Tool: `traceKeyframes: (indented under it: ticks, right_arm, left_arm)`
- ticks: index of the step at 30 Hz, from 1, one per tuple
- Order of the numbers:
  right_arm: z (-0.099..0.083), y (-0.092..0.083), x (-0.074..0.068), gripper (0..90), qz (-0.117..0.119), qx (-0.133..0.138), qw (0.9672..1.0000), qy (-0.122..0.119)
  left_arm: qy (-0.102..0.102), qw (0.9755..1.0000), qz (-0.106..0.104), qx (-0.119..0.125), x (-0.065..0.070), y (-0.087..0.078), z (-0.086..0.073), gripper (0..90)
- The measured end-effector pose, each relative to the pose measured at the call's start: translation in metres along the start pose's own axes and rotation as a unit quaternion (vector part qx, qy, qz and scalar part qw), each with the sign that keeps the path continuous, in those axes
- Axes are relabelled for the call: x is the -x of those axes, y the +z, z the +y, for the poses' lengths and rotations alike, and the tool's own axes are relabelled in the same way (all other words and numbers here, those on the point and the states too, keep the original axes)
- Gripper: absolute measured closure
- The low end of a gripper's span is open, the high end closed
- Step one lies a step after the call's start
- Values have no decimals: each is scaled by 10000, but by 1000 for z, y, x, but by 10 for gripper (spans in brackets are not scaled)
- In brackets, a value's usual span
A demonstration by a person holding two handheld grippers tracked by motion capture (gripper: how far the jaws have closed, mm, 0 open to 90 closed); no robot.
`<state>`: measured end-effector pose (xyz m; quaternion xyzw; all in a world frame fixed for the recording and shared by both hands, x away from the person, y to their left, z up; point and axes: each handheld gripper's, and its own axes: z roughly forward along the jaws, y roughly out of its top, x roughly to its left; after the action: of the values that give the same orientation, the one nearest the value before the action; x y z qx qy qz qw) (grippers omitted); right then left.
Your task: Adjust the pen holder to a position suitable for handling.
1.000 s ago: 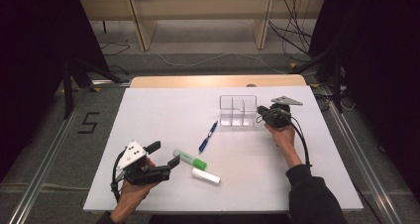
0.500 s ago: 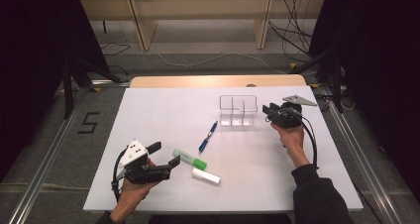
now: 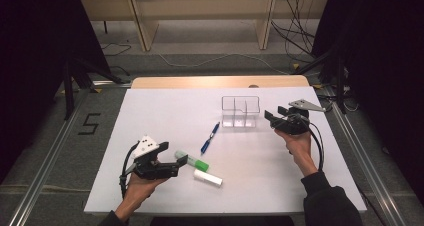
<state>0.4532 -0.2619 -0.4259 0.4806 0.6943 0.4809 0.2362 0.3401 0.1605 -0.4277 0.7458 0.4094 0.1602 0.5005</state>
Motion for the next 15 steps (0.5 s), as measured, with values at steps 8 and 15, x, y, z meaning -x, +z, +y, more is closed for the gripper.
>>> traceKeyframes:
  ticks: [8, 15]
  right_arm:
    - [-9, -19, -19, 324, 211, -11, 9994, -264]
    - [-16, -37, -34, 284, 365, -43, 9980, -505]
  left_arm:
    - [111, 9988, -17, -486, 3, 24, 16, 138]
    - [100, 9955, 29, -938, 6, 47, 27, 138]
